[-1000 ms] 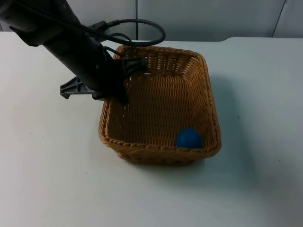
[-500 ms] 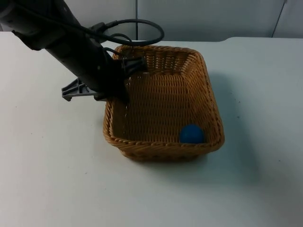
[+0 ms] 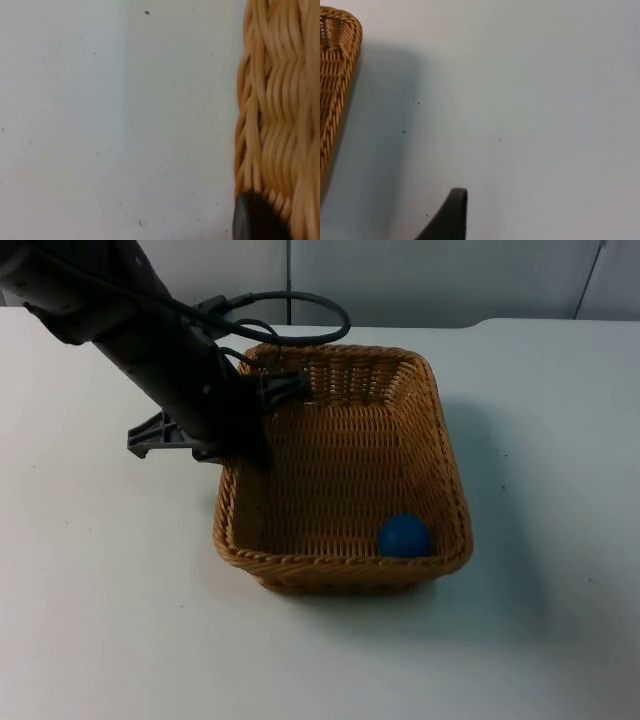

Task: Pick up the basket with the left hand and place the ball into the basket with the right hand.

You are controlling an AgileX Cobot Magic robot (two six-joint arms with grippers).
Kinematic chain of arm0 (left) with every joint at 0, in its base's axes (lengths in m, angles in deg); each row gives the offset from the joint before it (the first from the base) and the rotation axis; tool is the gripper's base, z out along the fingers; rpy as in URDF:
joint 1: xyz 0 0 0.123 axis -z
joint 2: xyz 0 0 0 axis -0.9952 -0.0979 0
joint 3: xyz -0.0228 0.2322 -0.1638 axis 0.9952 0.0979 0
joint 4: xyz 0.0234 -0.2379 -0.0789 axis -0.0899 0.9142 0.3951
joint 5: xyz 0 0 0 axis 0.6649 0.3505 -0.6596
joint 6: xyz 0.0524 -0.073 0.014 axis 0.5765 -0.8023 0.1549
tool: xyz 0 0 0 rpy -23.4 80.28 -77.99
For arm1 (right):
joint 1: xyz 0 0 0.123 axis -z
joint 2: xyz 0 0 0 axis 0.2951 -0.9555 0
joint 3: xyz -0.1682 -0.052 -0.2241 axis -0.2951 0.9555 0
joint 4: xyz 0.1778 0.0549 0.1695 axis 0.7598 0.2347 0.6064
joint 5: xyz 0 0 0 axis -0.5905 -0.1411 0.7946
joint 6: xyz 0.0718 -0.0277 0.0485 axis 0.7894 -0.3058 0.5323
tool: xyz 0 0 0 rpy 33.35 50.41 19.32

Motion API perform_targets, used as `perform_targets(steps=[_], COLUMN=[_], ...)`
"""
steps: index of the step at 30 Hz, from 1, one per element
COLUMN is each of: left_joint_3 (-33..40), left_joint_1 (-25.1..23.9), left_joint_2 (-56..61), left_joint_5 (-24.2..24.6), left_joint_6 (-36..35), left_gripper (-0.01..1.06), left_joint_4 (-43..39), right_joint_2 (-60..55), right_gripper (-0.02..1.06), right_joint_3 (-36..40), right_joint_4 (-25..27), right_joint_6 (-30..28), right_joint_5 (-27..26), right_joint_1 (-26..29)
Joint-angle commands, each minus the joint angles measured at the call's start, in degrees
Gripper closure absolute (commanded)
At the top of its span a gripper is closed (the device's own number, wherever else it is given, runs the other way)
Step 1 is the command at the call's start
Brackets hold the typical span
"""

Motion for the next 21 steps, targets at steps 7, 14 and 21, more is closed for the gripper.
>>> perform_targets(steps=[7,14,21], left_joint_3=[-0.44,-0.44,-0.44], left_joint_1=[0.35,0.35,0.35], left_joint_2=[-0.13,-0.13,0.87], left_joint_5=[-0.31,1.79,5.79], left_joint_6=[-0.59,-1.38,-2.96], left_gripper=[0.00,0.00,0.00], left_joint_4=[-1.31,-1.45,-5.68], right_joint_2=[-0.30,-0.30,-0.09], right_gripper=[0.00,0.00,0.00], right_joint_3=[0.36,0.36,0.36], right_joint_4=[-0.25,-0.25,-0.25], right_joint_6=[0.17,0.07,0.07], right_joint_5=[-0.52,-0.64,-0.64], right_joint_1=[-0.23,-0.23,-0.23])
